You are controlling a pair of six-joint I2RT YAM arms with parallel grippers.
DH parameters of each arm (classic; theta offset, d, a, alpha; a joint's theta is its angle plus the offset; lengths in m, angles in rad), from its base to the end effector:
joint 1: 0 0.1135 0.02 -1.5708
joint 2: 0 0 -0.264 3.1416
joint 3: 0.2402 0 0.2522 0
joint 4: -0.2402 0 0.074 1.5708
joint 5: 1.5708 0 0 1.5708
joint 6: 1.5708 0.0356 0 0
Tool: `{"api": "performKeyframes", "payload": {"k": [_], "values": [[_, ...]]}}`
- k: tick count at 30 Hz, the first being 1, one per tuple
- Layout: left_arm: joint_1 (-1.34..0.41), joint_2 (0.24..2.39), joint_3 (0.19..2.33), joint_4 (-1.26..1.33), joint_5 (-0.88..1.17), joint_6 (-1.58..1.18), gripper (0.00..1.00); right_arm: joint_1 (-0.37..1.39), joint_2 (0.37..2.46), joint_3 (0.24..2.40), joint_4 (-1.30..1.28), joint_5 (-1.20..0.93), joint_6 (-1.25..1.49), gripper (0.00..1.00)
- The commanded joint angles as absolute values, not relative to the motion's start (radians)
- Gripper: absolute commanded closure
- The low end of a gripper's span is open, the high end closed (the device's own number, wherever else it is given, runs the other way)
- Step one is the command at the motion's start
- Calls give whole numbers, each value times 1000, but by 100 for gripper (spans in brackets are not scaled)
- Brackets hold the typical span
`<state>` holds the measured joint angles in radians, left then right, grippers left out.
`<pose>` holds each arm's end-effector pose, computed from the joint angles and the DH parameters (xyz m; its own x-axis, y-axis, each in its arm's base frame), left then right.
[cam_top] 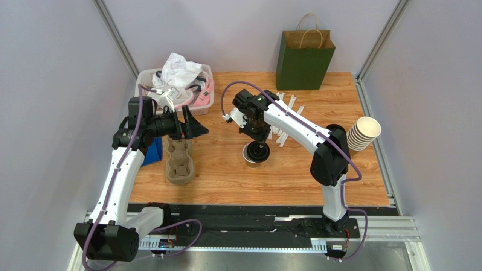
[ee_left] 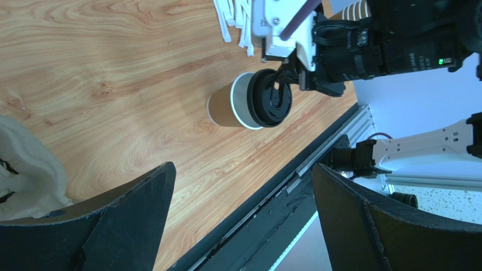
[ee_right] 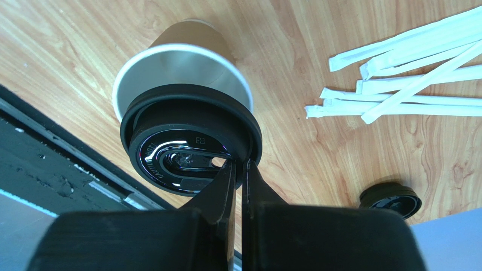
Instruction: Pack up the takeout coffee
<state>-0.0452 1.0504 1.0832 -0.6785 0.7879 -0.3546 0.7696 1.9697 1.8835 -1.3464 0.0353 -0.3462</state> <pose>0.2094 -0.0347 0.3509 -0.7712 -0.2103 -0.6009 0.3516 0.6462 -0.6773 0.2787 0.2683 0.2869 -0.4344 -0.8930 -0.1177 -0.8922 0.4445 -0.0796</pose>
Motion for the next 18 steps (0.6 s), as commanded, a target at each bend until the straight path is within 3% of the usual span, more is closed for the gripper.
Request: {"api": "performKeyframes", "payload": {"k": [1,18], "values": [[-43,1016,1077,-597,804,-388,1,773,1980,1963,-1428,80,-362,100],[-41,1009,1072,-603,770,-388,1,773,2036,1996,-1428,20,-350,100]]}}
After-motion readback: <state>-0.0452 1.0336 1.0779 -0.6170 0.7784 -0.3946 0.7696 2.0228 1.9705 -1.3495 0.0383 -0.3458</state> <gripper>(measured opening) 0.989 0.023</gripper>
